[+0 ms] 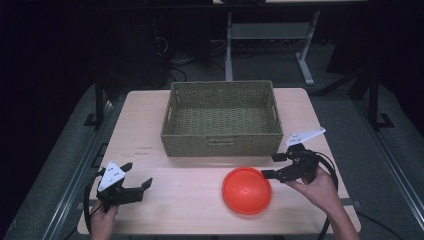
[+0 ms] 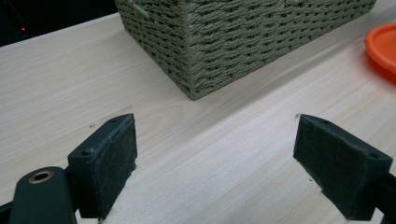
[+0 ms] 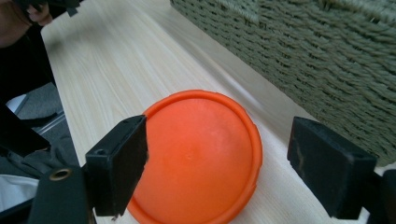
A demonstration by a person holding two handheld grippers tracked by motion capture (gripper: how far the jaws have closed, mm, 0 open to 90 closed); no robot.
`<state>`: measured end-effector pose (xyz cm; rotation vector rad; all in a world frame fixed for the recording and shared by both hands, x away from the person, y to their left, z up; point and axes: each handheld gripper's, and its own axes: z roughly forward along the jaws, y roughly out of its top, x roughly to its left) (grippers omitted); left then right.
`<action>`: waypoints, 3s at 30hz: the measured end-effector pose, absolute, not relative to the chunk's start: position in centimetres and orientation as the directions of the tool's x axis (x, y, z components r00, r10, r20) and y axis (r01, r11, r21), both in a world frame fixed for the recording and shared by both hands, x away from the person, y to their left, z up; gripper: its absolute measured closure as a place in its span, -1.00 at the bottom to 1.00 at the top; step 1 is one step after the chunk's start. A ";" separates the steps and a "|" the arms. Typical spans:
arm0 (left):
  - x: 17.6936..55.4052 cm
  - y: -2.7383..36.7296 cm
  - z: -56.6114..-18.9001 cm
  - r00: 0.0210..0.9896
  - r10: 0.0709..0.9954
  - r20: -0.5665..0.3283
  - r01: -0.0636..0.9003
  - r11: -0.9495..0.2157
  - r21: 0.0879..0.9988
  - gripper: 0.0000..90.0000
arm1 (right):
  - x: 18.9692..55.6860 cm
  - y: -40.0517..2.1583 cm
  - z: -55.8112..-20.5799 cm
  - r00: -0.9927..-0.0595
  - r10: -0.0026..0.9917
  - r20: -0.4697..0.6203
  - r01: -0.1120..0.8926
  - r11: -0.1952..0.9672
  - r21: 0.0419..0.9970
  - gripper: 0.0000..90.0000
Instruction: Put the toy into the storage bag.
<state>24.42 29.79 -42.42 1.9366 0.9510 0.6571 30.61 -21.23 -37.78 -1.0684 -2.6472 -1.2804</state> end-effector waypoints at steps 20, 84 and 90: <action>24.4 29.6 -42.4 0.579 0.810 0.091 0.361 -0.354 0.863 -0.71 | 32.7 -20.2 -41.9 -0.727 0.600 0.334 0.666 0.500 0.553 -0.38; 24.4 29.0 -42.3 0.594 0.795 0.124 0.334 -0.384 0.861 -0.71 | 32.2 -19.4 -39.3 -0.718 0.570 0.399 0.678 0.442 0.588 0.82; 24.4 29.0 -42.3 0.593 0.795 0.123 0.331 -0.381 0.864 -0.71 | 32.2 -19.9 -37.9 -0.716 0.579 0.391 0.674 0.428 0.602 0.82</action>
